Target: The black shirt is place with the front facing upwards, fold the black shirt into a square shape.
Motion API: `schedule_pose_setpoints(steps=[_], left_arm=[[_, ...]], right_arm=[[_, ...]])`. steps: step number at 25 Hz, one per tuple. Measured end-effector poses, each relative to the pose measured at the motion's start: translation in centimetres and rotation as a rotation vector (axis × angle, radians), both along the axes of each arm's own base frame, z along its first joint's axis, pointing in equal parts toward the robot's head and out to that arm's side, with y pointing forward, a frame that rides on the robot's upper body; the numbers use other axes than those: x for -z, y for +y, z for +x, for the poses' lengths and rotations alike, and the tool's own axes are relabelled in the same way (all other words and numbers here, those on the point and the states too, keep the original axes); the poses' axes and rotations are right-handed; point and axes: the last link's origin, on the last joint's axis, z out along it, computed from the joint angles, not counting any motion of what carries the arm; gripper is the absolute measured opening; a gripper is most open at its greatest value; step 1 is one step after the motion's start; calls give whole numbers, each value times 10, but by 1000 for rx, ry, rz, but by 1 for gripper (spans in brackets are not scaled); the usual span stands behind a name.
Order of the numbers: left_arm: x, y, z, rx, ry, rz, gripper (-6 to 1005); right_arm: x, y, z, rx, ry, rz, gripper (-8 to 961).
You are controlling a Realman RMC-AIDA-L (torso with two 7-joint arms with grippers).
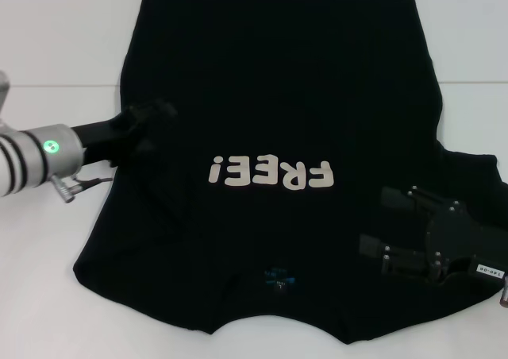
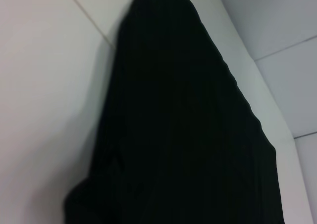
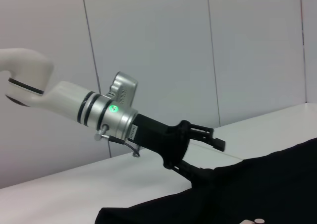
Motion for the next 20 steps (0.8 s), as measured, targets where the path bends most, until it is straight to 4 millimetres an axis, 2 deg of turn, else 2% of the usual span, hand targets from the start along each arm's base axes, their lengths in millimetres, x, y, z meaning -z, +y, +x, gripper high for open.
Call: schedule_pose_setpoints(steps=[7, 11, 13, 20], left_arm=[[18, 6, 26, 70, -5, -12, 876], [16, 0, 37, 161, -49, -36, 876], [9, -6, 34, 177, -78, -35, 875], [-22, -35, -19, 56, -112, -20, 875]], right_arm=[[0, 0, 0, -2, -2, 3, 797], [0, 0, 0, -2, -3, 6, 796], [0, 0, 1, -1, -4, 9, 796], [-1, 1, 1, 0, -5, 10, 794]])
